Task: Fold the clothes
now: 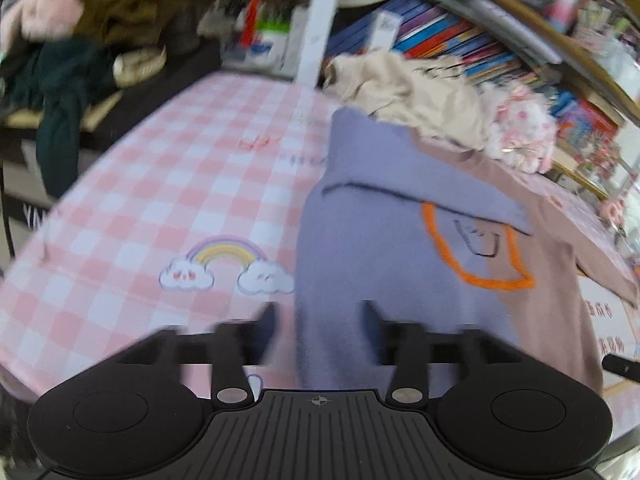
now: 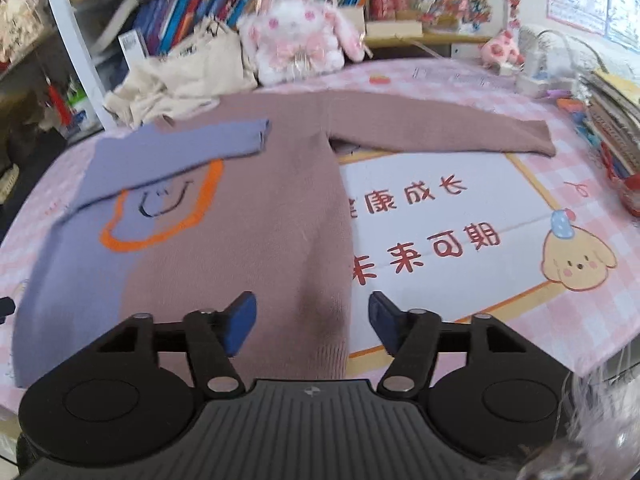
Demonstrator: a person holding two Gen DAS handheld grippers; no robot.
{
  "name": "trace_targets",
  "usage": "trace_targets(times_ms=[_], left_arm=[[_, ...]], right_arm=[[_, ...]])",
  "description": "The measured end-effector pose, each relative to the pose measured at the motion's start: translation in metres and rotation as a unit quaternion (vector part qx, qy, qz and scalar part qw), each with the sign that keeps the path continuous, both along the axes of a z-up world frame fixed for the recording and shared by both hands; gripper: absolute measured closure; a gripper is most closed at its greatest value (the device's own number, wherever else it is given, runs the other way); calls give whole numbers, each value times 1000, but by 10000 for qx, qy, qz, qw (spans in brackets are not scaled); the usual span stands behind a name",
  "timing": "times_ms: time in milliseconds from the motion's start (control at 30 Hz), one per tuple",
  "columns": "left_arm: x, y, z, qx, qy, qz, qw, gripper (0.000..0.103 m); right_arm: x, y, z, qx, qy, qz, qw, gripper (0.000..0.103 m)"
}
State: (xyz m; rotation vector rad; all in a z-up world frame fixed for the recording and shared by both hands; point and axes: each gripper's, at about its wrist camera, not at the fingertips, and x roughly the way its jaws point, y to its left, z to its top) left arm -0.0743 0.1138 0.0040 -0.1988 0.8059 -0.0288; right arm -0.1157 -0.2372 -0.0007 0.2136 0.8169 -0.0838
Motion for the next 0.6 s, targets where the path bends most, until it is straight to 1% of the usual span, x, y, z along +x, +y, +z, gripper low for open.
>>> trace_targets(times_ms=[67,133,167,267,300,333,400,600], left_arm=[[-6,-8,4,172,-148,-203,9995,34],[-10,-17,3,340,-146,-477,9982,30],[-12,-22,3,414,-149,-614,9971,30],[-20,-31,2,518,-210,-1017,9932,29],[-23,-34,2,556,-250,-1109,9920,26],[-24,-36,2,564,-278,-1172,9911,22],[-28,-41,1,580,-333,-1299,9893,18],[-27,-50,-3,559,-285,-1524,9863,17]], right_arm=[[-8,5,3,-77,-38,-24,10000,38],[-15,10,5,-154,-73,-64,9998,35],[-19,12,5,-188,-74,-84,9998,34],[-32,17,5,-277,-39,-164,9995,33],[-37,18,4,-303,-19,-190,9994,33],[-41,19,4,-336,4,-222,9992,33],[-49,20,5,-406,49,-297,9987,31],[-63,15,5,-444,113,-552,9974,30]])
